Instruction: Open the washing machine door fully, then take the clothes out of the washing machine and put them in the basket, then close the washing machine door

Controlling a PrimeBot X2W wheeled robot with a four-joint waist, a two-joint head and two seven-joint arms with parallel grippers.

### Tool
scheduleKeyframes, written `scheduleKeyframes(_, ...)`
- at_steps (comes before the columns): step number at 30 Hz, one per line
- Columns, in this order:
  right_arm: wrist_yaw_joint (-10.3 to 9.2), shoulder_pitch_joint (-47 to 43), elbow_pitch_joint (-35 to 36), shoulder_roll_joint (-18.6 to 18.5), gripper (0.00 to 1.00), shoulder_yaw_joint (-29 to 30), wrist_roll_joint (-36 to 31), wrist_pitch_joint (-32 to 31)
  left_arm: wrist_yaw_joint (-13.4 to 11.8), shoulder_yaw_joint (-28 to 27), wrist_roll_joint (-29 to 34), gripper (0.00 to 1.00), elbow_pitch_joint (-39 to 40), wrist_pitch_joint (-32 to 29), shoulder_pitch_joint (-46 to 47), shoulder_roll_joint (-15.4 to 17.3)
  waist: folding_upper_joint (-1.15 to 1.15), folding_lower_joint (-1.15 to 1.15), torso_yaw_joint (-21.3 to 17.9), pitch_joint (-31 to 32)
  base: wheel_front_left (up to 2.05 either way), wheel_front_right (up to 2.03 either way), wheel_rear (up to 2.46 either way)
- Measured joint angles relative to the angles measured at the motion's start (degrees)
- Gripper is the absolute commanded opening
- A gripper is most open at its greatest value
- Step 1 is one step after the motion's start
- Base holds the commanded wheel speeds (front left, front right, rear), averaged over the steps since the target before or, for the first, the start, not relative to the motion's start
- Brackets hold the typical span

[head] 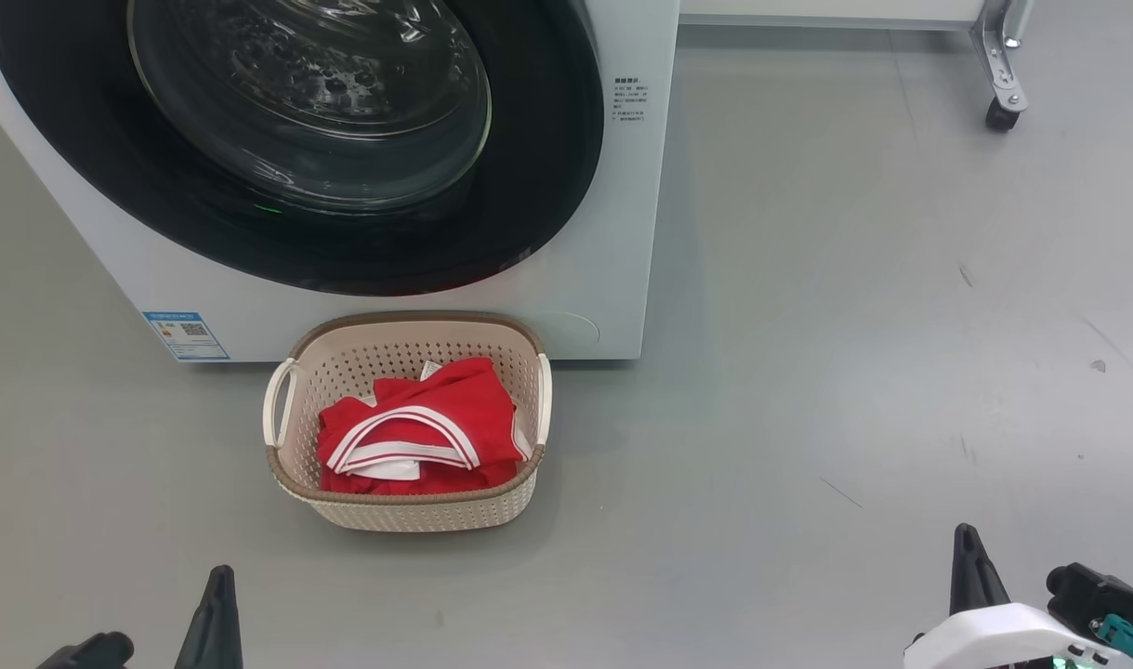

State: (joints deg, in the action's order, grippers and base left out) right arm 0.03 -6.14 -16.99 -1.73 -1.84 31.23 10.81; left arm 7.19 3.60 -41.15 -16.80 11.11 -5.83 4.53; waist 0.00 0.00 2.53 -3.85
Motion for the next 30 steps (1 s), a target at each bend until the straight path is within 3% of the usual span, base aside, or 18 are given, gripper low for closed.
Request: scheduleKeyframes(30,2.44,3.0,0.1,0.0,0.00,3.3,20.6,-6.0,0.0,-2.3,-17.8,0.00,0.4,-5.6,2.5,-0.3,0.00,0.00,-0.9,1.3,0.00,0.00,0.00)
